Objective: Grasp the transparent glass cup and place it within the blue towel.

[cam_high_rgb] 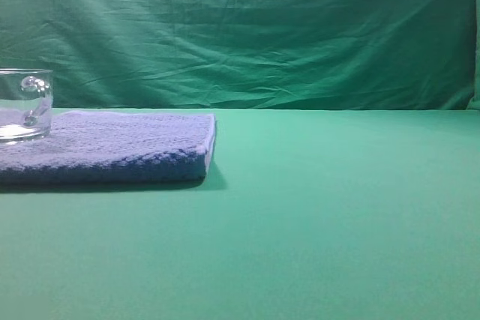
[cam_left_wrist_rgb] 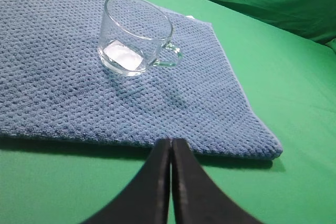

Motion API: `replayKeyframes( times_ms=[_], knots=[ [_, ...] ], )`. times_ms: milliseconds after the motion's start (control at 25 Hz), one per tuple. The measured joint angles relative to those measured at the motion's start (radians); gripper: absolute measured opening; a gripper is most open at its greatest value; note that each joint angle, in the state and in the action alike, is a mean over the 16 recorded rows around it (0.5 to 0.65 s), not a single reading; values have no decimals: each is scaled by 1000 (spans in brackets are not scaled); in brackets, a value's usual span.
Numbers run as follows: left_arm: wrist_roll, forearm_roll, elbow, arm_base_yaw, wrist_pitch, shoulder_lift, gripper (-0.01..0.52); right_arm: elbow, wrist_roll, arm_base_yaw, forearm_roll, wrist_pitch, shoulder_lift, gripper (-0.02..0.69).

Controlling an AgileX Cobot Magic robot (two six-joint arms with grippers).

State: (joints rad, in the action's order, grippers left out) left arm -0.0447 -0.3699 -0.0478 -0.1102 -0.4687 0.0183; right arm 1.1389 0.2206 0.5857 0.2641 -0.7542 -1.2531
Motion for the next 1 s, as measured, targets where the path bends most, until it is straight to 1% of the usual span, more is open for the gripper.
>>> replayKeyframes(
  times_ms=[320,560,760,1000],
  knots=[
    [0,0,0,0,0,0,0,-241,7,-193,25,121,272,42],
    [0,0,0,0,0,0,0,-423,54,-332,31,211,505,49],
    [0,0,0,0,0,0,0,-584,112,-414,29,299,706,49],
    [0,0,0,0,0,0,0,-781,170,-476,25,397,929,49]
  ],
)
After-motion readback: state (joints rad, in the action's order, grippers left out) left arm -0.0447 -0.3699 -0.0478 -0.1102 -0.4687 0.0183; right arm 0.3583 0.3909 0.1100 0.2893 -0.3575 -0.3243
